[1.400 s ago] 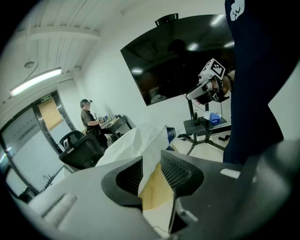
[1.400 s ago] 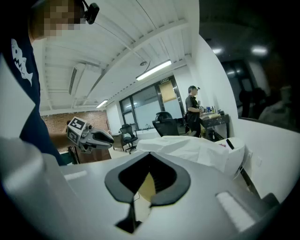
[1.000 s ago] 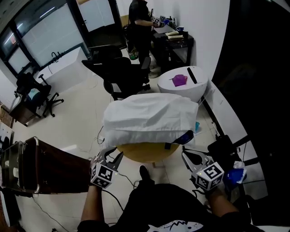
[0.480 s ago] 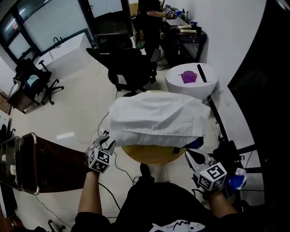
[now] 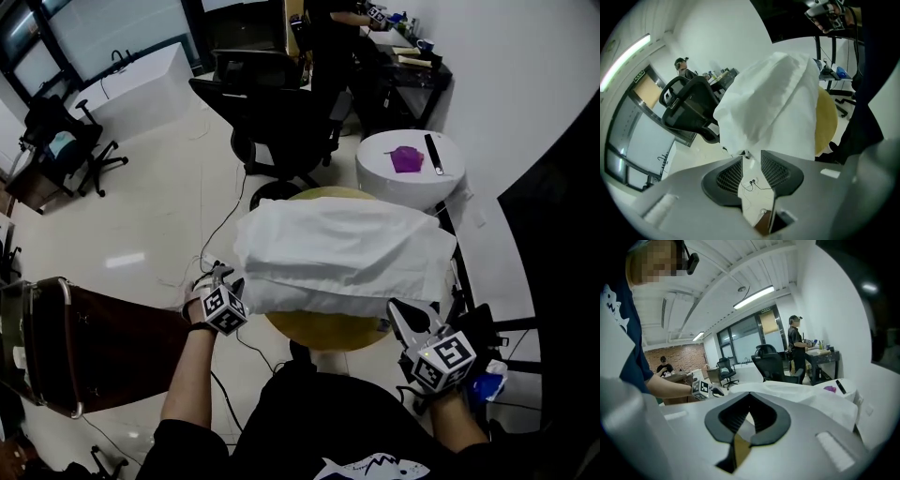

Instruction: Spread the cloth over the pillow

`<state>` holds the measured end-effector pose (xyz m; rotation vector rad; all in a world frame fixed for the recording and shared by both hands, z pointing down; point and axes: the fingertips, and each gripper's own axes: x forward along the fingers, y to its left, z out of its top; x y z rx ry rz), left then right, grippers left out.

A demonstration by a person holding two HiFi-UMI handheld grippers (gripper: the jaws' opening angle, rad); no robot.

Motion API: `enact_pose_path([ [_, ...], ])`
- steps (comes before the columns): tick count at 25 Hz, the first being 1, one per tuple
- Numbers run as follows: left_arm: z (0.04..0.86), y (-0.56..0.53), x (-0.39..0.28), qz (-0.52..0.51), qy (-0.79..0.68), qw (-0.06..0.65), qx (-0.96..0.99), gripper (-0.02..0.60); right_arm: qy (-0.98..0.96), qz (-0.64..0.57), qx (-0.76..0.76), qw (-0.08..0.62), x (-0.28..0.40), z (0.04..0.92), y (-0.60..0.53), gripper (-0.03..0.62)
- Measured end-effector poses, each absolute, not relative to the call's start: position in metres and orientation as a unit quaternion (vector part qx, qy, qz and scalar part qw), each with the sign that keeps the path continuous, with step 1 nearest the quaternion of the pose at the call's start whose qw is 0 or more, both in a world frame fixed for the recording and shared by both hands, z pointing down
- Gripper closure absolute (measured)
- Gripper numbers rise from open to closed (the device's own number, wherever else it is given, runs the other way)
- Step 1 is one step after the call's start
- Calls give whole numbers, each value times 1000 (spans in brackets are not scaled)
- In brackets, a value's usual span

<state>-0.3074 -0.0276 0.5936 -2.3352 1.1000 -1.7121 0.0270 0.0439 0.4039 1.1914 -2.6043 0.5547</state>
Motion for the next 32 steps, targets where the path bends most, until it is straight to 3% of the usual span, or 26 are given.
enact_pose_path([
  [5,605,-56,-309,-542,346,57,-764,469,-882,191,414,120,0,403,22,586],
  [10,617,-66,-299,-544,296,99,-779,359,-878,197,419,121,-24,401,10,586],
  [12,616,-68,-296,-540,288,113,-783,357,-879,193,417,128,-30,400,8,586],
  [20,591,-55,-291,-515,294,168,-788,581,-888,171,403,142,-50,394,-8,586],
  [27,558,-14,-294,-515,281,194,-786,581,-911,152,343,170,-86,400,-36,586],
  [32,557,37,-295,-538,250,160,-789,581,-934,128,278,184,-127,401,-58,586],
])
